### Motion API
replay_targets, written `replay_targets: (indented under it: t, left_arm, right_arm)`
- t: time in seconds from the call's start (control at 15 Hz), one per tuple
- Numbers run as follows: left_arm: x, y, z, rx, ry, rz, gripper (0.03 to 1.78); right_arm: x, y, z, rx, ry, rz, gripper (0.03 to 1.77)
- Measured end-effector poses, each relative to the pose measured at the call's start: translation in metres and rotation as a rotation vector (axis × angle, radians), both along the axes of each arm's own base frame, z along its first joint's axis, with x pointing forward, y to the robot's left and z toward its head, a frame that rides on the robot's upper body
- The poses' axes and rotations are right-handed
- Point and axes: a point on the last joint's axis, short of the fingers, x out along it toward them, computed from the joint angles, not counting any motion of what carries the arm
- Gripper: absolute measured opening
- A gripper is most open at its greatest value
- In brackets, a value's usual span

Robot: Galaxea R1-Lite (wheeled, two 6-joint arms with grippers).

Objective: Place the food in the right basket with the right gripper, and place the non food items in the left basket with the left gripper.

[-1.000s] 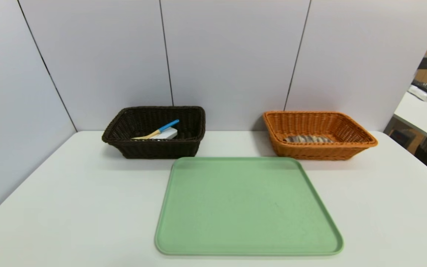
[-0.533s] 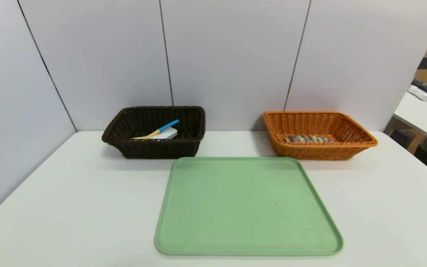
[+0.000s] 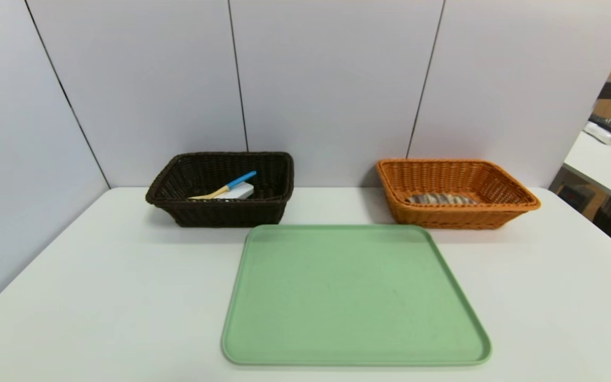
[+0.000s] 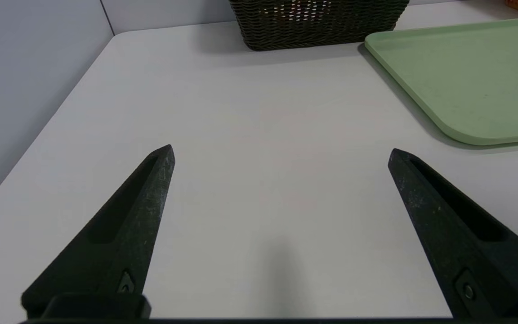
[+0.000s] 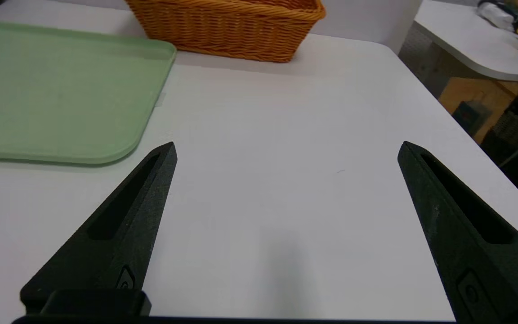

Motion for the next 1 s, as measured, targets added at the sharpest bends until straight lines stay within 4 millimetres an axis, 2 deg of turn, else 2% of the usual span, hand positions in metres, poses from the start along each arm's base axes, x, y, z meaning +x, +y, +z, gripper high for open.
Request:
replay_targets:
  t: [0.33,0.8,1.0]
  left_arm:
    - [0.0,0.0,-0.001,-0.02,0.005,0.007,1.69]
    - [0.002,0.0,-0.002,-0.138,-0.01,0.009,1.69]
    - [0.002,0.001,-0.003,-0.138,-0.005,0.055,1.69]
  right_arm:
    - [0.003,0.002,-0.009,0.018,0.026,0.081,1.7]
    - [0.004,0.002,-0.011,0.073,0.031,0.074,1.7]
    - [0.004,0.002,-0.011,0.072,0.031,0.074,1.7]
